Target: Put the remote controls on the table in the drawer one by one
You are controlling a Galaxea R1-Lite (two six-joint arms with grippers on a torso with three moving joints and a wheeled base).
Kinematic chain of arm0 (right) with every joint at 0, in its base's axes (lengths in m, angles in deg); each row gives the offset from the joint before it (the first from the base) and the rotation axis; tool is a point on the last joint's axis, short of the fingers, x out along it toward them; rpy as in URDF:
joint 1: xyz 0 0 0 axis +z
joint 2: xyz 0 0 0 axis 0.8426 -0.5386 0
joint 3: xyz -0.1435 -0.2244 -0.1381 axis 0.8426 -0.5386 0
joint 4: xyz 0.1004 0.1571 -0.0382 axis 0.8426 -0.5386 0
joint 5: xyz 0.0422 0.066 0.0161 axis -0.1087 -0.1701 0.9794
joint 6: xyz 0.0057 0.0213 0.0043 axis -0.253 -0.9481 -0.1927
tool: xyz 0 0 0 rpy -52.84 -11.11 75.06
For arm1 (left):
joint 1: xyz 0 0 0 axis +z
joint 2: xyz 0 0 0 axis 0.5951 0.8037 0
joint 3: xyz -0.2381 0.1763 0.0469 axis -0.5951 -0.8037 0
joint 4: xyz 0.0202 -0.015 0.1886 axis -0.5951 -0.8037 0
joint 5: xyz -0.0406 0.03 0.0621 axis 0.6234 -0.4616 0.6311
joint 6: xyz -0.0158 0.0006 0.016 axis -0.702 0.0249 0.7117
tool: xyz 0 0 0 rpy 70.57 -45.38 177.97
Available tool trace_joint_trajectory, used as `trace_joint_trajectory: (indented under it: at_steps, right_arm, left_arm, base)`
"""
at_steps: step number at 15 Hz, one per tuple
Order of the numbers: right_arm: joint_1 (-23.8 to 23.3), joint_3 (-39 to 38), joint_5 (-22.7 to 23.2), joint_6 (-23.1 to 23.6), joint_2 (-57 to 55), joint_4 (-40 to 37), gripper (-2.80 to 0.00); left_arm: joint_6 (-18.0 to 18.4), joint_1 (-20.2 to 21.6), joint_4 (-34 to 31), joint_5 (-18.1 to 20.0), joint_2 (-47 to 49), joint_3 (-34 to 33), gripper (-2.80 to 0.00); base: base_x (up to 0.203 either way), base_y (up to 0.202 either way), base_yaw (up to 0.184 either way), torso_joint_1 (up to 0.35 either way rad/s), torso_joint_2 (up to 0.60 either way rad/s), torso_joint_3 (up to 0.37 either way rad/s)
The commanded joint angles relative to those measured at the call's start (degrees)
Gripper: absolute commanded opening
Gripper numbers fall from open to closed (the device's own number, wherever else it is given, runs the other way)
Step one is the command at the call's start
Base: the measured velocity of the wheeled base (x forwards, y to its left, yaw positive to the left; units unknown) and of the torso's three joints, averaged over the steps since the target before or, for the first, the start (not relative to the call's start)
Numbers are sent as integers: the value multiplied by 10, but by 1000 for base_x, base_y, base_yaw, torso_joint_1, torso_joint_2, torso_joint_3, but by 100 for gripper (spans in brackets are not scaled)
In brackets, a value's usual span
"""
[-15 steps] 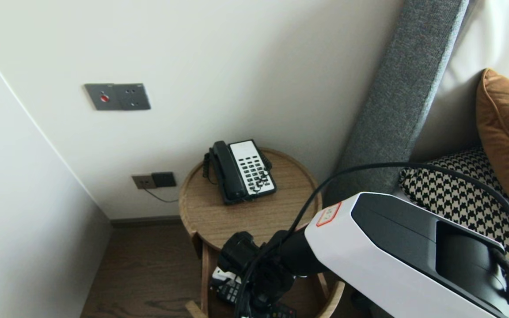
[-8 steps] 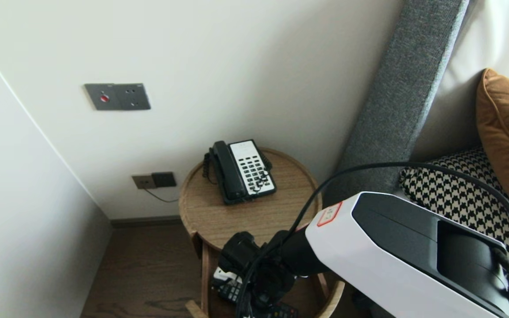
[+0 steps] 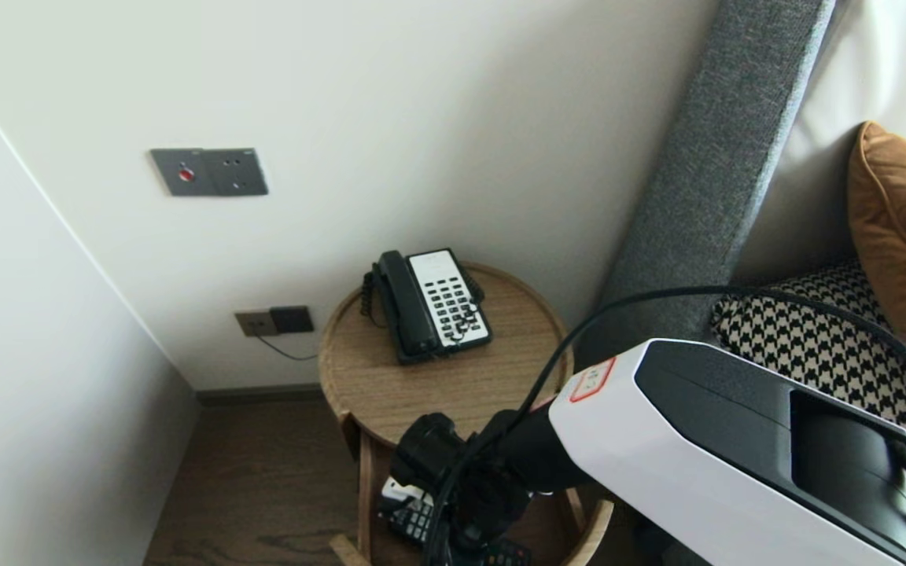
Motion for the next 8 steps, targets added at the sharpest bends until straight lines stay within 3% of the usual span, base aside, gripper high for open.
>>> trace_joint_trajectory:
  at_steps: [1, 8]
  right_arm:
    - [2, -5, 0, 0, 17, -1, 0]
    - [14, 1, -2, -1, 60, -1, 0]
  left_arm:
    - [0, 0, 0, 0, -3, -1, -280]
    - [0, 0, 0, 0, -3, -1, -280]
  base:
    - [0, 0, 0, 0, 0, 0]
    - [0, 0, 0, 0, 0, 0]
